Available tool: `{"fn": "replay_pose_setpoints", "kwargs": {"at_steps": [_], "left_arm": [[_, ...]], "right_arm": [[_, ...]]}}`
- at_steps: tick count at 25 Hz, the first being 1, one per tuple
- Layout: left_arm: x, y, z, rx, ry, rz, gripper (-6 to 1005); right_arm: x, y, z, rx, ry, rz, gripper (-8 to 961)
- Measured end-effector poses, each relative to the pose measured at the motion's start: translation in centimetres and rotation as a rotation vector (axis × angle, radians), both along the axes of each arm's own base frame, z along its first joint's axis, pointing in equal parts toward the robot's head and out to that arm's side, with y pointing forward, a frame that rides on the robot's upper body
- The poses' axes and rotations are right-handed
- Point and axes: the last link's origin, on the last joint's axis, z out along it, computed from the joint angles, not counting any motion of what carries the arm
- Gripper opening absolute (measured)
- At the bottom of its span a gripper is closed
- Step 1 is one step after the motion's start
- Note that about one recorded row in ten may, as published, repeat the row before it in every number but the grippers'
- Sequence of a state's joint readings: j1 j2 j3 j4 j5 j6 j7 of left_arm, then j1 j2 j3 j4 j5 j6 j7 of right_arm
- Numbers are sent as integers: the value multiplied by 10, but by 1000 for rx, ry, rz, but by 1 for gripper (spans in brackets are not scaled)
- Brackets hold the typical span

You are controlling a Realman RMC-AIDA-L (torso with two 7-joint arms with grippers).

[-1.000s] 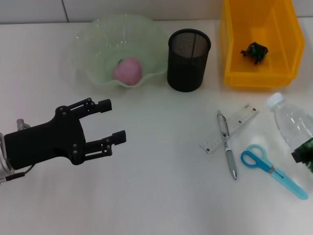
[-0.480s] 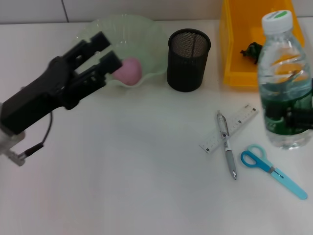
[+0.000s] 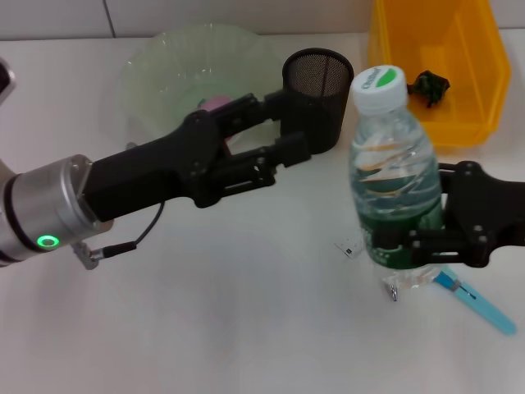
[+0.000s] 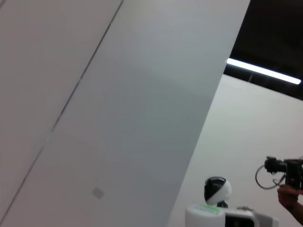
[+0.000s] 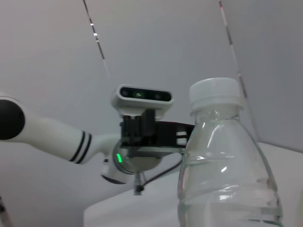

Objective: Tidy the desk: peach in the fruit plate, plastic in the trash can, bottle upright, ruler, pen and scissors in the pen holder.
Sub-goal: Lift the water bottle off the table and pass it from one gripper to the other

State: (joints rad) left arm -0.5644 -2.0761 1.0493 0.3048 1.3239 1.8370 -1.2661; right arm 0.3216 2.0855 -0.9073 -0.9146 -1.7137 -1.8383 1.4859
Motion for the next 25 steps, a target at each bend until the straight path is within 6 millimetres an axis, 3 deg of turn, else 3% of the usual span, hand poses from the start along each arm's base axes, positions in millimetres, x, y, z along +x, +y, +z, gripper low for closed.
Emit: {"fn": "replay_pose_setpoints", "kwargs": {"at_steps": [12, 22, 25], "left_arm": [[7, 1, -10, -37, 41, -39, 772], [10, 2, -11, -43, 48, -49, 737], [10, 2, -11, -45, 50, -52, 676]], "right_arm": [[-24, 17, -45, -118, -97, 55, 793], [-33, 16, -45, -125, -51, 76, 806], [-34, 14, -44, -131, -43, 84, 810]]}}
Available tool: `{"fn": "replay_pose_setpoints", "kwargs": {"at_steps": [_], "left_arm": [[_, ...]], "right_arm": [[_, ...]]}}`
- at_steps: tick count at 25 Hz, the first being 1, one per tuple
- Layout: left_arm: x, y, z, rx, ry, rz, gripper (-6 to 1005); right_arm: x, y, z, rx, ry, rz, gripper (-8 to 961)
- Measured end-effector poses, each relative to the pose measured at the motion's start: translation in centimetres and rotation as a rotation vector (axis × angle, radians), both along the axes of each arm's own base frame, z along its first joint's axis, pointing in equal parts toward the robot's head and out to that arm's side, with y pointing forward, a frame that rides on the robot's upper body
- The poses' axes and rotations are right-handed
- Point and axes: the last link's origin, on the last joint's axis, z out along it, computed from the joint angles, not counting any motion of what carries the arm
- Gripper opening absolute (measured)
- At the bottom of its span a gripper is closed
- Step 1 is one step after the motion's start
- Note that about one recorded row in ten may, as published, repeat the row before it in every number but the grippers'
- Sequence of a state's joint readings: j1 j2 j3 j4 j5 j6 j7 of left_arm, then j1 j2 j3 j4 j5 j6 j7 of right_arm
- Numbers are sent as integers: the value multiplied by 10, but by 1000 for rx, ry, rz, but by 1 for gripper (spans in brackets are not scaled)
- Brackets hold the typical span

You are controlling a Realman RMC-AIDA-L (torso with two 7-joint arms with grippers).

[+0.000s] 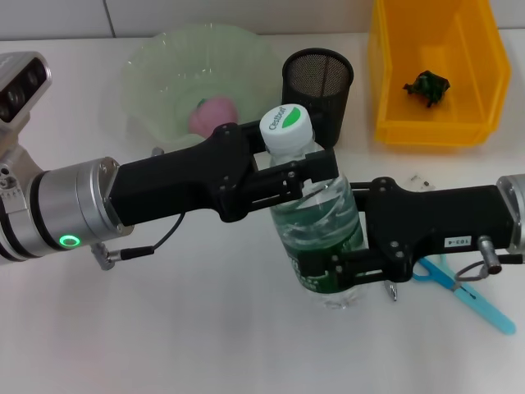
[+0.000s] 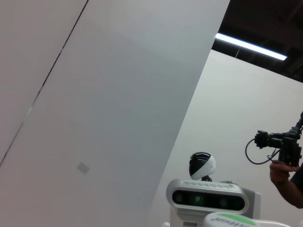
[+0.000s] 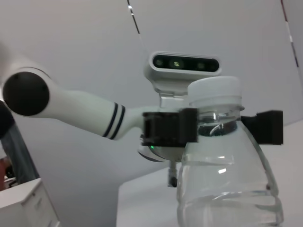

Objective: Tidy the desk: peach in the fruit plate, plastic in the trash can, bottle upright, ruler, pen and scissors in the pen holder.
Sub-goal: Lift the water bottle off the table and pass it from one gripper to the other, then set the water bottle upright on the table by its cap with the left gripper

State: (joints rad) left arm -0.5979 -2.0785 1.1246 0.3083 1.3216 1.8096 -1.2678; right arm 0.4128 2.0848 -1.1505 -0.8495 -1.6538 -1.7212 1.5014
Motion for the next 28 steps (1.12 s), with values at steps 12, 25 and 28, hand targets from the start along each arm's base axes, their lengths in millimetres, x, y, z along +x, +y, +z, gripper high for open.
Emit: {"fn": "replay_pose_setpoints", "kwargs": {"at_steps": [12, 25, 28], "left_arm": [[1, 2, 2, -6, -5, 3, 488], [0, 1, 5, -3, 0, -8, 443], [-1, 2, 7, 3, 4, -10, 440]], "right_arm": [[-3, -1, 2, -24, 25, 0, 825], [-3, -1, 5, -40, 18, -33, 842], [-1, -2, 8, -39, 16, -42, 845]]}}
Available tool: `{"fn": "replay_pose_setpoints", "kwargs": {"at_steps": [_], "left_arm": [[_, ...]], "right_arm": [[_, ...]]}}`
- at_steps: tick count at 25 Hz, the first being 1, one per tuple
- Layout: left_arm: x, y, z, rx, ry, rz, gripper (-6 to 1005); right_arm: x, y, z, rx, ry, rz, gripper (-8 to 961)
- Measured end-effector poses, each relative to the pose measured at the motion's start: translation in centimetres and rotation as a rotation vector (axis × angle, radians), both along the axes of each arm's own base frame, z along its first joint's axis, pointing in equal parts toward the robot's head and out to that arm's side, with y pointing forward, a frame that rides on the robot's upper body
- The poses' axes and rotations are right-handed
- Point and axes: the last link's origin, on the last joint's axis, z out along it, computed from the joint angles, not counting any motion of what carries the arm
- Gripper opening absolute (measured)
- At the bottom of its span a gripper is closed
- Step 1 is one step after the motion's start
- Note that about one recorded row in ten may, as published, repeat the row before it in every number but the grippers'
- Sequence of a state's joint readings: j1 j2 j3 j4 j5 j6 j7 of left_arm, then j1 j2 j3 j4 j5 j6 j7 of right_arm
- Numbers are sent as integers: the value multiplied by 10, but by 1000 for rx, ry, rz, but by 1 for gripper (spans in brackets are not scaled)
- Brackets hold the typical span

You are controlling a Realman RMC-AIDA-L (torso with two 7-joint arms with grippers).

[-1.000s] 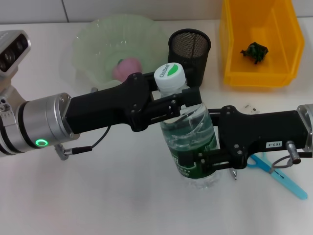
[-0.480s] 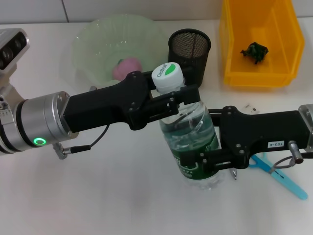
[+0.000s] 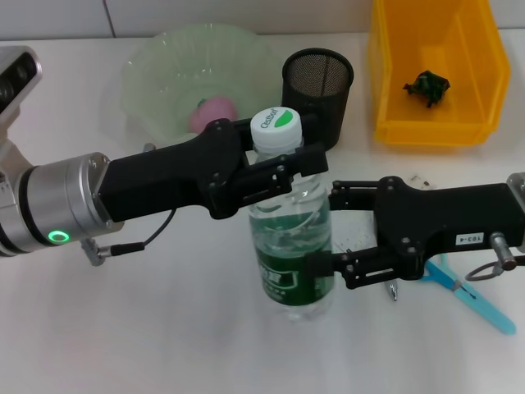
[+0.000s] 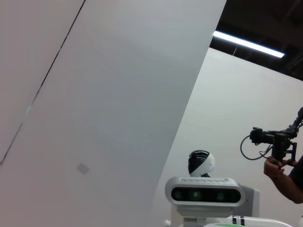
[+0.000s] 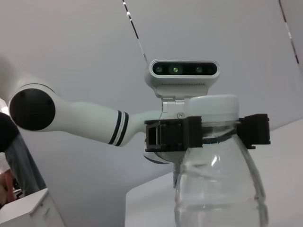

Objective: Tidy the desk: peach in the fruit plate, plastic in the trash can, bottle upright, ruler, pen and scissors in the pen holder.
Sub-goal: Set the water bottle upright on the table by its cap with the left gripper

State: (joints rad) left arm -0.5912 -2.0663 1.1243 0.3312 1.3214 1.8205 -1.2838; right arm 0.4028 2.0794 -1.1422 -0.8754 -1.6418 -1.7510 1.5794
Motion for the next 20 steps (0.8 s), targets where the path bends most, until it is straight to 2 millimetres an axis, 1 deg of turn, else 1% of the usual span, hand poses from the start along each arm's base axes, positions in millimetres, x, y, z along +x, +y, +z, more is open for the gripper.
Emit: {"fn": "replay_pose_setpoints", "kwargs": {"at_steps": [2, 3, 5, 7, 9, 10, 11, 13, 14, 15, 16, 18, 20], "left_arm": [[-2, 0, 2, 11, 6, -1, 440], [-5, 1, 6, 40, 20, -2, 440], [-5, 1, 6, 40, 20, -2, 441], [-19, 3, 21, 140, 60, 2, 441], [-23, 4, 25, 169, 67, 6, 440], [-29, 5, 30, 217, 80, 17, 439], [-41, 7, 38, 312, 111, 45, 439], [-55, 11, 43, 405, 158, 84, 438], [-60, 12, 44, 434, 175, 100, 437], [-60, 12, 44, 434, 175, 100, 437], [-71, 14, 46, 520, 214, 141, 436], [-82, 14, 46, 612, 245, 184, 438], [-85, 14, 46, 633, 252, 201, 443]], "right_arm": [[3, -1, 4, 16, -3, -10, 845], [7, -2, 8, 34, -4, -21, 845], [16, -4, 17, 79, -2, -56, 845], [26, -4, 27, 130, 10, -105, 845], [36, -6, 35, 171, 20, -144, 845], [42, -8, 39, 191, 22, -163, 845], [46, -9, 41, 202, 19, -176, 844], [53, -13, 43, 219, 11, -192, 844], [56, -15, 43, 227, 9, -195, 844], [59, -17, 42, 235, 8, -195, 844], [61, -18, 41, 237, 10, -196, 844], [64, -21, 38, 236, 14, -203, 844], [66, -23, 36, 228, 18, -214, 844]]}}
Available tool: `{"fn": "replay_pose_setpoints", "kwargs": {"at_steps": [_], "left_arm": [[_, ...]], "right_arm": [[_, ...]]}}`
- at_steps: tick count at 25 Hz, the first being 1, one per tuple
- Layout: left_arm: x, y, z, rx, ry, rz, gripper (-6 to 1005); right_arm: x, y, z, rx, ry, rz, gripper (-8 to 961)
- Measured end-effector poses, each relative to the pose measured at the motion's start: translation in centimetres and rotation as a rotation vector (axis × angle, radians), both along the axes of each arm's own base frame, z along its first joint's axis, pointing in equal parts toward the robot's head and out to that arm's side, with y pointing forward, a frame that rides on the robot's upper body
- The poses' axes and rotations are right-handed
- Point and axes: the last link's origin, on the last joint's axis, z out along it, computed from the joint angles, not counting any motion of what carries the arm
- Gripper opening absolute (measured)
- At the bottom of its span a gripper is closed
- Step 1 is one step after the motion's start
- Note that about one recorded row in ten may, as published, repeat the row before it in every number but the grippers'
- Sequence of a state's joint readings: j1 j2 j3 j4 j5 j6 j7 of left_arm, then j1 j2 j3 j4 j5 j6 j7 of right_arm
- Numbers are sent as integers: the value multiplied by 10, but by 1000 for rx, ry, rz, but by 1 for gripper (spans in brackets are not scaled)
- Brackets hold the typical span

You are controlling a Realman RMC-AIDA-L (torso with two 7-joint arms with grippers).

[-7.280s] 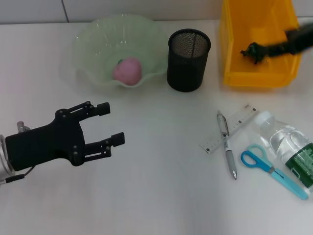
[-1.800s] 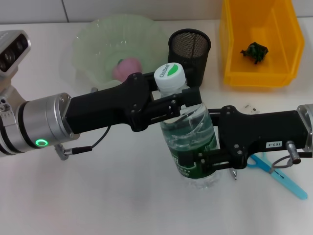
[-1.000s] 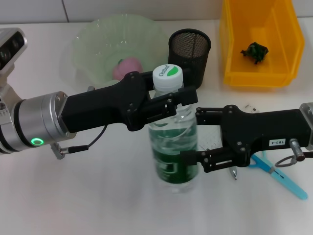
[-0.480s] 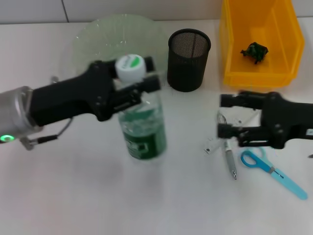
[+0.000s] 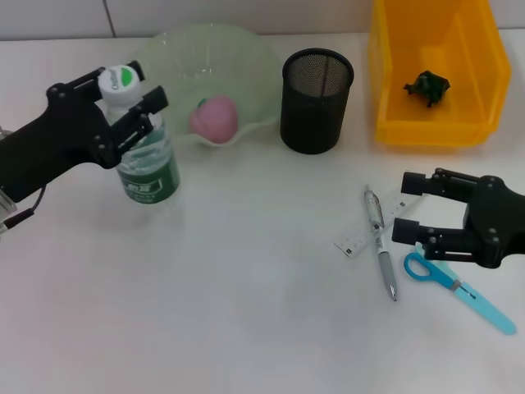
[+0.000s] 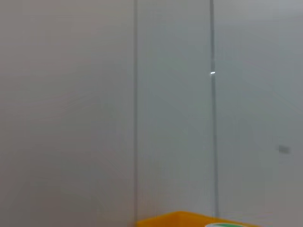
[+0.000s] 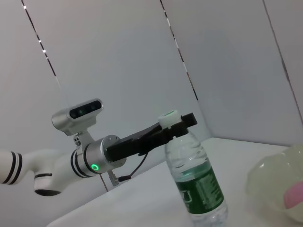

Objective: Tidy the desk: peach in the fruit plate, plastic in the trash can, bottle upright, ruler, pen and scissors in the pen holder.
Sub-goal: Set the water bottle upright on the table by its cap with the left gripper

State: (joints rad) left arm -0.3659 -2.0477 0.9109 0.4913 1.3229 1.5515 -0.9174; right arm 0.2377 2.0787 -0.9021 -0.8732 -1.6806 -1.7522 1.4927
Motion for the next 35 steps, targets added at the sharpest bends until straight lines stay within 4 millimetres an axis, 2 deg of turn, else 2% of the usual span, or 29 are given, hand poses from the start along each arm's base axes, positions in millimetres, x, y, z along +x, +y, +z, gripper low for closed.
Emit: {"fn": "replay_pose_setpoints", "kwargs": {"at_steps": [5, 17, 34, 35], "left_arm": [[-10, 5, -2, 74, 34, 61, 455], [-8, 21, -11, 108, 86, 90, 485], [-13, 23, -14, 120, 95, 130, 526], [-14, 23, -14, 121, 96, 132, 562]], "right_arm": [[1, -1, -3, -3, 6, -2, 844], [0, 1, -6, -14, 9, -4, 843], [-1, 3, -7, -25, -3, -4, 843], [-1, 3, -7, -25, -3, -4, 843]]}}
